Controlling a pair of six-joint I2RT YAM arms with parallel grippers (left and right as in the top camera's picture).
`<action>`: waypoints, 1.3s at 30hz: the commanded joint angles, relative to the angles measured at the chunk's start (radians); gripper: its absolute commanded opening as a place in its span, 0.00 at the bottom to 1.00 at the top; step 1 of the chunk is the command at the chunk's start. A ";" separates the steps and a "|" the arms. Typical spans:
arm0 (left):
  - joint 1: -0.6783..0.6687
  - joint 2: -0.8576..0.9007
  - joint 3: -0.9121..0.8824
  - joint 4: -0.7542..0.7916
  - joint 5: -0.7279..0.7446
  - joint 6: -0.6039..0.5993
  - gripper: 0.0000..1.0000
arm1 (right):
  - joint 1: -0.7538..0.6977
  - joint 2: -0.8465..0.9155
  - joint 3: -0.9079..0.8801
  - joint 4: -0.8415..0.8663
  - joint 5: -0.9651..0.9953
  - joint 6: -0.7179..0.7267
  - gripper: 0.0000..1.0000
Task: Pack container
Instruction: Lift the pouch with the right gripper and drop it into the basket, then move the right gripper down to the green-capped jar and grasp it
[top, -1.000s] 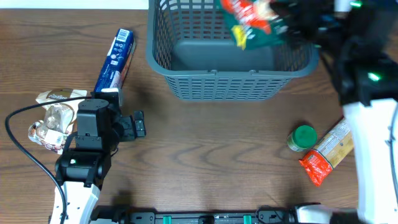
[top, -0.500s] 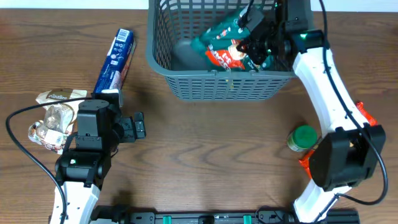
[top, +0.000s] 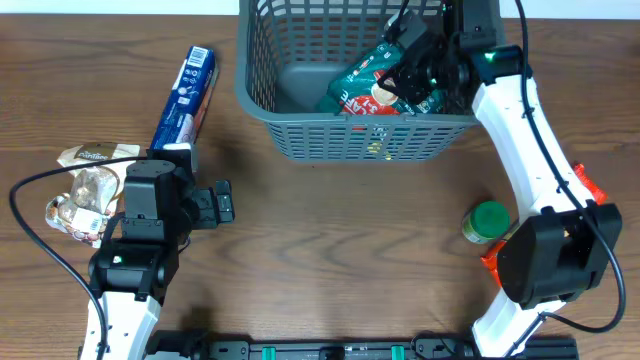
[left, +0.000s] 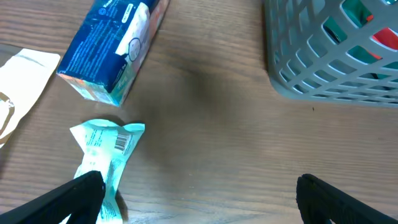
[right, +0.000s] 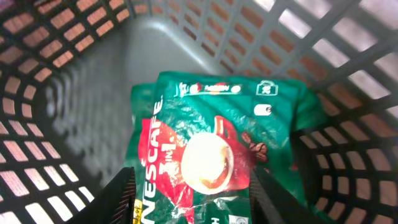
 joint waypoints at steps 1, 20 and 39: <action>-0.001 0.002 0.027 -0.003 0.014 -0.005 0.99 | 0.003 -0.076 0.116 -0.015 -0.013 0.074 0.43; -0.001 0.002 0.027 -0.002 0.014 -0.005 0.99 | -0.420 -0.220 0.470 -0.628 0.459 0.826 0.99; -0.001 0.002 0.027 -0.002 0.013 -0.005 0.99 | -0.592 -0.369 0.150 -0.885 0.423 0.800 0.99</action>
